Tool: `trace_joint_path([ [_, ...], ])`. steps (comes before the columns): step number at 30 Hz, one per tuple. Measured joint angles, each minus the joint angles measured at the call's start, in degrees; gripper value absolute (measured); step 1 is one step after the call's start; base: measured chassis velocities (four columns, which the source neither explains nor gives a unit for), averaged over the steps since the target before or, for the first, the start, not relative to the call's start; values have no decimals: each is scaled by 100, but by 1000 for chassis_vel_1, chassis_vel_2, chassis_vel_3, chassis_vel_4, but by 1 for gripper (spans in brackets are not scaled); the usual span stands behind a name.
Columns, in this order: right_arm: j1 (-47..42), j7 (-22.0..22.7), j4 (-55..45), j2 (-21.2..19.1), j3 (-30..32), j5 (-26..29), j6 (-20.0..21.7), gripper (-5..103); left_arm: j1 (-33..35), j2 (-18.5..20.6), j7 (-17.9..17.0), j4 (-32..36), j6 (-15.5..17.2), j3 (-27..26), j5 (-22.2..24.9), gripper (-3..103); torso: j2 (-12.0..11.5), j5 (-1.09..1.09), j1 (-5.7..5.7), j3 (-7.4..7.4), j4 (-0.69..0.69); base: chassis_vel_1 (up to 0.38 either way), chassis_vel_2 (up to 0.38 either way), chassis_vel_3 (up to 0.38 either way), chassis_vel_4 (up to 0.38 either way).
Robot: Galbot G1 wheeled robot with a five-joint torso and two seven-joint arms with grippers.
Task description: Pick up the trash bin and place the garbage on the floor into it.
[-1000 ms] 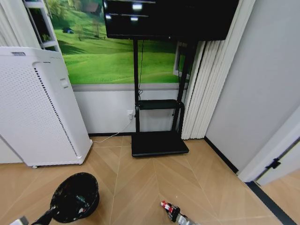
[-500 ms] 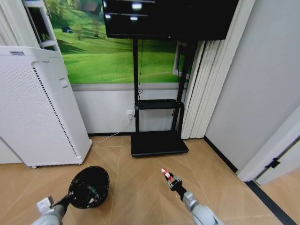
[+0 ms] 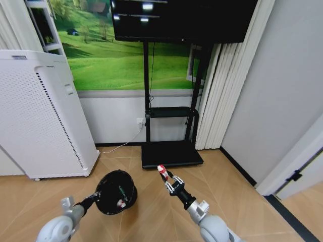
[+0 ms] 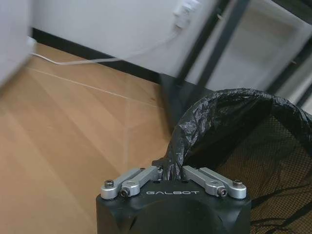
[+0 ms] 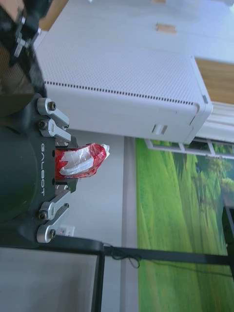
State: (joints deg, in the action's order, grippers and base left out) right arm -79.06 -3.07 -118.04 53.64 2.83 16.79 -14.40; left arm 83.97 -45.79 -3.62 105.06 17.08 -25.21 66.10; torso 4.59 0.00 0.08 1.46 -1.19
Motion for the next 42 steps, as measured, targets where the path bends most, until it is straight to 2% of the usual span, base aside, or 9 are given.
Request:
trace_joint_path([
  [7,-61,-484,150,27,-83,-422,-407,30,-1854,-29,-55,-644,-84,2133,331,3,0,2,0,0,-2,0,0,0,0],
  [12,-117,-513,425,50,-125,-706,-515,30,-2508,-554,-25,-878,-99,2932,431,3,1,2,1,0,-1,0,0,0,0],
  [18,-165,-477,819,164,-144,-859,-548,27,-2681,-850,-21,-824,-98,3277,449,3,0,1,1,0,-1,0,0,0,0],
  [21,-155,-410,901,190,-145,-877,-546,31,-2655,-826,-29,-790,-99,3281,456,3,1,2,0,0,0,0,0,0,0],
  [31,-119,-233,871,196,-118,-839,-493,70,-2318,-856,-375,-722,-129,2928,431,3,0,-1,1,0,0,0,0,0,0],
  [34,-102,320,488,246,274,-1068,-156,86,-1973,-856,-1508,-269,-68,2391,453,3,0,-2,1,0,-3,0,0,0,0],
  [39,14,1064,318,271,907,-863,377,96,-1151,-426,-2144,564,154,1483,581,3,1,-3,0,0,2,0,0,0,0],
  [41,-57,1269,532,382,1698,-779,591,100,-421,15,-2869,1273,507,530,1177,3,0,4,0,0,4,0,0,0,0],
  [42,-57,1269,532,382,1698,-779,591,100,-421,15,-2869,1273,507,530,1177,3,0,4,0,0,4,0,0,0,0],
])
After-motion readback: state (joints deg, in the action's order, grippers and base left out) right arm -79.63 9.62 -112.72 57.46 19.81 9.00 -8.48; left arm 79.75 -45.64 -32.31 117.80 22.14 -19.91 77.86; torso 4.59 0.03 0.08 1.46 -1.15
